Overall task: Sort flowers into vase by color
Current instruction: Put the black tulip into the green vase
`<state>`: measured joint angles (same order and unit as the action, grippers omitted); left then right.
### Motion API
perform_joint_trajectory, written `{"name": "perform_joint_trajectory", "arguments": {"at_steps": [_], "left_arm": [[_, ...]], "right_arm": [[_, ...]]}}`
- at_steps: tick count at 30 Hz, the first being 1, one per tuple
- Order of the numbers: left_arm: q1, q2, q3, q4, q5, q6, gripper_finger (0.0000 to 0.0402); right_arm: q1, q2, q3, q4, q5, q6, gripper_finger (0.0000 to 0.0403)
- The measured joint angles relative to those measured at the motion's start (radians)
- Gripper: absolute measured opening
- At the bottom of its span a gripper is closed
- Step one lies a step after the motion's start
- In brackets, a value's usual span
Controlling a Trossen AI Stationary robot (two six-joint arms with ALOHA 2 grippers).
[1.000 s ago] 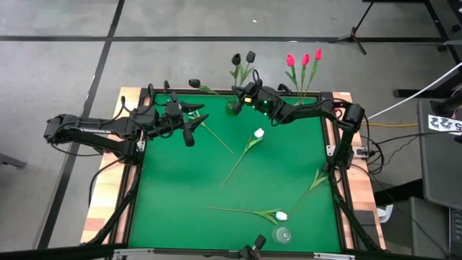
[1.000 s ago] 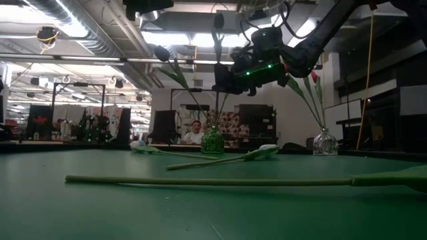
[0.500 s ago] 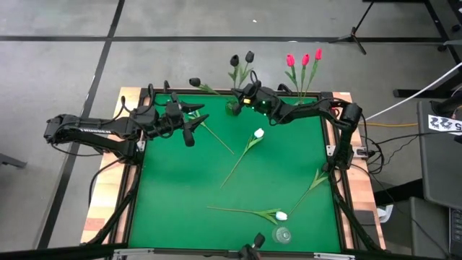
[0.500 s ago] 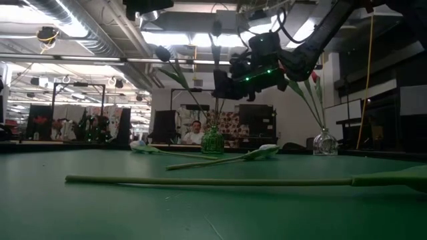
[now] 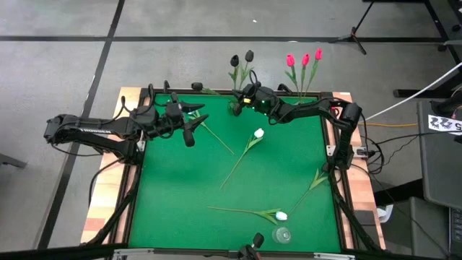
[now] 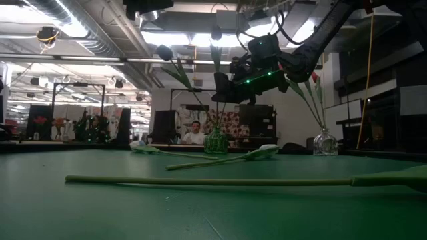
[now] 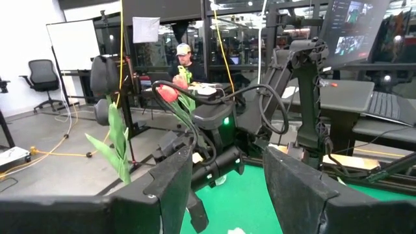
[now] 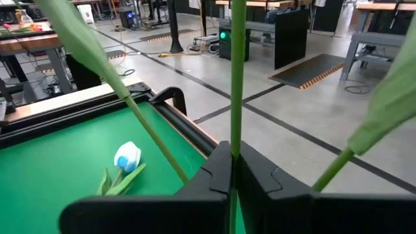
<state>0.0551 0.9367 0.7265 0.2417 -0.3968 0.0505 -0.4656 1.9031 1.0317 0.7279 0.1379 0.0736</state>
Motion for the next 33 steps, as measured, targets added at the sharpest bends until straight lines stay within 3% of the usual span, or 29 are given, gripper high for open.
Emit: {"name": "perform_joint_trajectory", "arguments": {"at_steps": [6,14,25,33], "left_arm": [[0.000,0.000,0.000,0.000,0.000,-0.001,0.0186],[0.000,0.000,0.000,0.000,0.000,-0.001,0.0186],[0.000,0.000,0.000,0.000,0.000,0.000,0.0186],[0.000,0.000,0.000,0.000,0.000,0.000,0.0186]], "right_arm": [[0.000,0.042,0.000,0.024,0.000,0.016,0.0004],[0.000,0.094,0.000,0.028,0.005,0.088,0.0040],[0.000,0.094,0.000,0.004,0.028,0.107,0.0051],[0.000,0.094,0.000,0.005,0.027,0.102,0.0122]]}}
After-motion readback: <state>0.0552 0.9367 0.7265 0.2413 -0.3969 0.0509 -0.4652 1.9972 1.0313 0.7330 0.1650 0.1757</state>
